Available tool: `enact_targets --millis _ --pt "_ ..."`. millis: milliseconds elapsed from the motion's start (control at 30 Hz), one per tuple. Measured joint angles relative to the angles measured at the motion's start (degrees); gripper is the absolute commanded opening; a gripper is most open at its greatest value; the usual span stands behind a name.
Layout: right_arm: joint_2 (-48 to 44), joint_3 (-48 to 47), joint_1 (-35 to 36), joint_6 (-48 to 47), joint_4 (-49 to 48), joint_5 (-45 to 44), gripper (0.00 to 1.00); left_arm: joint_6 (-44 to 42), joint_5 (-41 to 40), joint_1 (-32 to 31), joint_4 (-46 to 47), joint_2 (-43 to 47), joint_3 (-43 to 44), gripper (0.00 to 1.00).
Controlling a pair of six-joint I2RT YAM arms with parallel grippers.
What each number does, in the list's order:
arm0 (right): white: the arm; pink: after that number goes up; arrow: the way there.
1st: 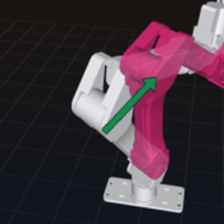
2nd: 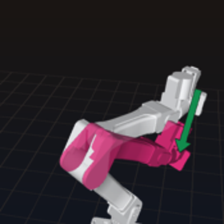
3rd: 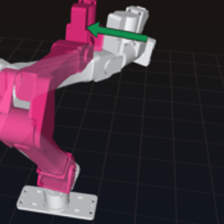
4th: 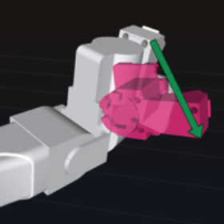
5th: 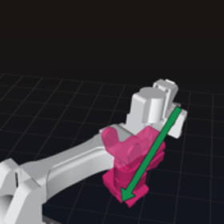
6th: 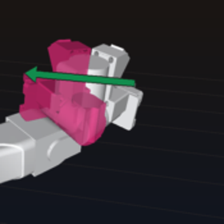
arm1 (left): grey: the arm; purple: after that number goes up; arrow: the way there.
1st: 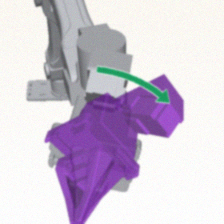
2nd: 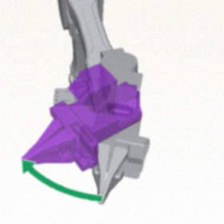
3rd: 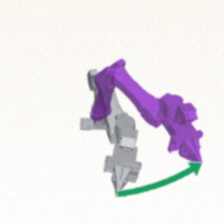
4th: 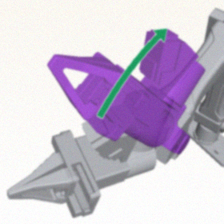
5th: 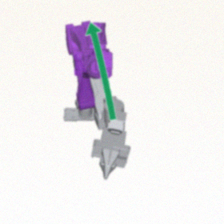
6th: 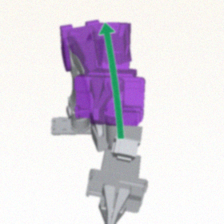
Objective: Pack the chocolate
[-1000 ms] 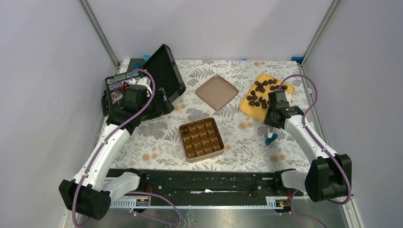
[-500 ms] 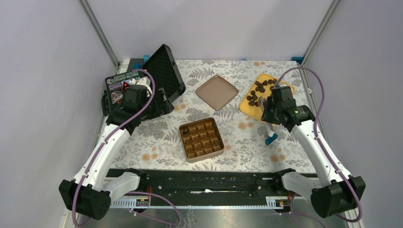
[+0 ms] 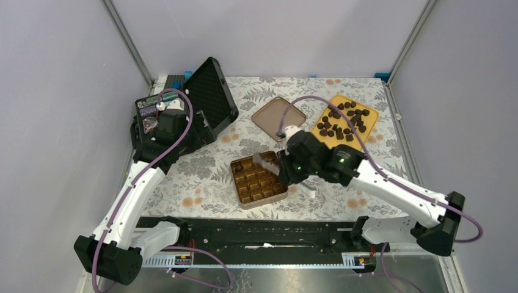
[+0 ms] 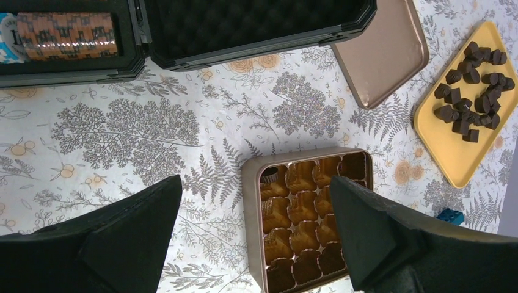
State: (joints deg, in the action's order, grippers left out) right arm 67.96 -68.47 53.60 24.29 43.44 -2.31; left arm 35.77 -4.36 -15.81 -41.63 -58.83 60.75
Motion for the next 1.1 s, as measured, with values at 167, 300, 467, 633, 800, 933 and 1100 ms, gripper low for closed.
enact_targets --millis 167,300,467,633,800,933,1100 --pt "5.5 0.4 8.4 0.0 -1.6 0.0 0.08 0.4 -0.4 0.1 -0.8 0.6 0.0 0.99" --pt "6.5 1.7 9.0 0.4 -3.1 -0.7 0.12 0.4 -0.4 0.1 -1.2 0.6 0.0 0.99" --pt "6.5 1.9 9.0 0.9 -4.3 -1.7 0.14 0.5 -0.4 0.2 -1.4 0.6 0.0 0.99" --pt "7.3 3.0 9.0 1.1 -5.7 -1.7 0.19 0.5 -0.4 0.2 -1.5 0.6 0.0 0.99" --pt "8.0 4.9 9.0 1.4 -7.0 -2.0 0.26 0.6 -0.4 0.2 -1.6 0.6 0.0 0.99" --pt "9.0 5.6 9.0 1.7 -8.0 -2.8 0.32 0.5 -0.4 0.2 -1.6 0.6 0.0 0.99" --pt "9.8 5.7 9.0 2.0 -9.3 -3.2 0.44 0.2 -0.5 0.2 -1.6 0.6 0.0 0.99"
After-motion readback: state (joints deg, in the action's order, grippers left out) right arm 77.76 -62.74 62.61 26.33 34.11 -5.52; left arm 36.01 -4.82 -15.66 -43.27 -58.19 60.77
